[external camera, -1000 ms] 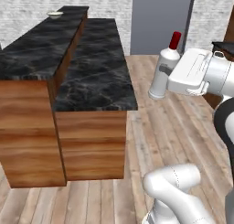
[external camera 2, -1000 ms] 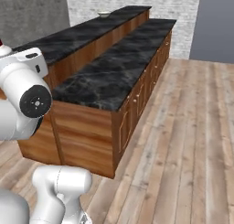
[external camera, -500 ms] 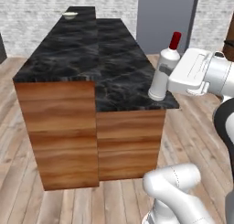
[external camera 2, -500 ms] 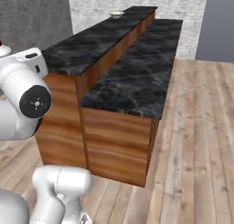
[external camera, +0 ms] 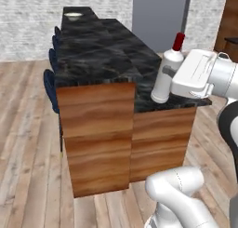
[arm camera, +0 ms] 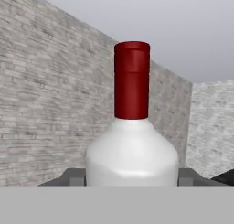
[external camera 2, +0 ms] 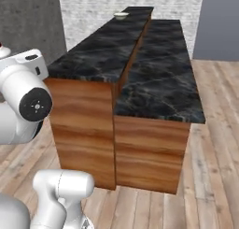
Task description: There is a bowl on the dining counter. Grab a lemon wedge from the fridge and place it in the bowl. Then get the liquor bottle and glass cup from the cabinet and place them next to the bowl.
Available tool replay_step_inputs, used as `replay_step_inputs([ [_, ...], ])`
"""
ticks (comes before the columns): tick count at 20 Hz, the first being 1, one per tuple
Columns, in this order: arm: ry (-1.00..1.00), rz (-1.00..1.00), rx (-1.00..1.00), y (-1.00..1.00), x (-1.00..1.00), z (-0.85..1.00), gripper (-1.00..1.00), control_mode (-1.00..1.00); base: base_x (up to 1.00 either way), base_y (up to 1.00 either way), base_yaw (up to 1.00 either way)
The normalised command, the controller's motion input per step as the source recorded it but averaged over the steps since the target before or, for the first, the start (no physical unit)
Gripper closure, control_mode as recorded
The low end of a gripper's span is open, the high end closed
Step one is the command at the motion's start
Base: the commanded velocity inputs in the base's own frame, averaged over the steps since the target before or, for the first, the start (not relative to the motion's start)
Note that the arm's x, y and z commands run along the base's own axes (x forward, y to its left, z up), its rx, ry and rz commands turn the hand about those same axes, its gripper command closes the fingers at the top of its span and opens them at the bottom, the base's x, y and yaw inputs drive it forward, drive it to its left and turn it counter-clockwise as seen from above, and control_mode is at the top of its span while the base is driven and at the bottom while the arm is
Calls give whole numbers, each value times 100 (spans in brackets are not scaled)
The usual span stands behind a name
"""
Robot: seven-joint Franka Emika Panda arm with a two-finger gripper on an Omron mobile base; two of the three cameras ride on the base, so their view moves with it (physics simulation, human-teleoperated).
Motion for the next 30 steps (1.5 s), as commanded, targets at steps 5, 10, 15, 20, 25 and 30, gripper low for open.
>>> replay_step_inputs([
  [5, 0, 0, 0, 0, 0, 0, 100, 100, 40, 100, -36],
  [10, 0, 0, 0, 0, 0, 0, 100, 100, 44, 100, -42],
  [15, 0, 0, 0, 0, 0, 0, 100, 100, 43, 100, -38],
  [20, 0, 0, 0, 0, 0, 0, 100, 100, 39, 100, -31],
  [25, 0, 0, 0, 0, 0, 0, 100, 100, 38, 100, -30],
  [30, 0, 0, 0, 0, 0, 0, 100, 100, 27, 100, -26],
])
